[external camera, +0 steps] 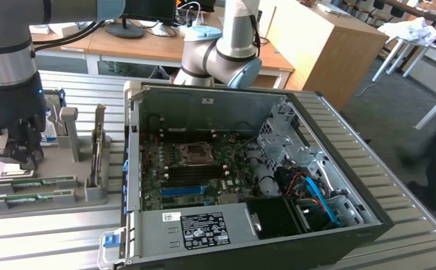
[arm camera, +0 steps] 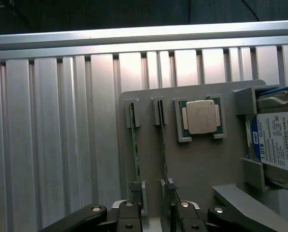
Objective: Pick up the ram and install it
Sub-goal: 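Pick up the ram and move it above insertion slot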
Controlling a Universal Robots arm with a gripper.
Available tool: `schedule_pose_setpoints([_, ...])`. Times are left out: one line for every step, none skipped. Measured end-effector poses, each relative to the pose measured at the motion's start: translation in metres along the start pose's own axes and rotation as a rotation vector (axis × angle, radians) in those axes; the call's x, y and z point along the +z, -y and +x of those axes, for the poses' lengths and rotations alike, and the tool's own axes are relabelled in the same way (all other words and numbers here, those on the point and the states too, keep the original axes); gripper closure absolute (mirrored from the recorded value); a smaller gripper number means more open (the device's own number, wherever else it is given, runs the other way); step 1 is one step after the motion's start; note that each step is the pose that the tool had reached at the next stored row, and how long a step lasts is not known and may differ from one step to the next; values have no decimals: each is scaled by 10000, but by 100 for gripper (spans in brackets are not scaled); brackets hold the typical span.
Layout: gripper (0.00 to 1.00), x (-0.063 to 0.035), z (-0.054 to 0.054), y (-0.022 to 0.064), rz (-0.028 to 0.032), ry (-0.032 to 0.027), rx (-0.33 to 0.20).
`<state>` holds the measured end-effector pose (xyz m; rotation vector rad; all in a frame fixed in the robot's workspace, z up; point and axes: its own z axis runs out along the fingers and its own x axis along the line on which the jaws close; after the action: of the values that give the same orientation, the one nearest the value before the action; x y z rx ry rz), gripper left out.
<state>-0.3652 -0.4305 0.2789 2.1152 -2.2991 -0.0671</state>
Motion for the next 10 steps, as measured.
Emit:
schedule_pose_setpoints([67, 0, 2, 0, -1, 0, 0])
schedule_pose_setpoints([67, 0, 2, 0, 0, 0, 1])
schedule_pose_setpoints([67, 0, 2, 0, 0, 0, 1])
schedule_pose_setpoints([67, 0, 2, 0, 0, 0, 1])
schedule_pose_setpoints([67, 0, 3, 0, 0, 0, 1])
schedule_pose_setpoints([67, 0, 3, 0, 0, 0, 1])
schedule_pose_setpoints([67, 0, 3, 0, 6, 0, 0])
schedule_pose_setpoints([67, -1, 5, -1, 23, 0, -6])
schedule_pose_setpoints([67, 0, 4, -2, 43, 3, -11])
schedule_pose_setpoints([67, 0, 4, -3, 62, 4, -16])
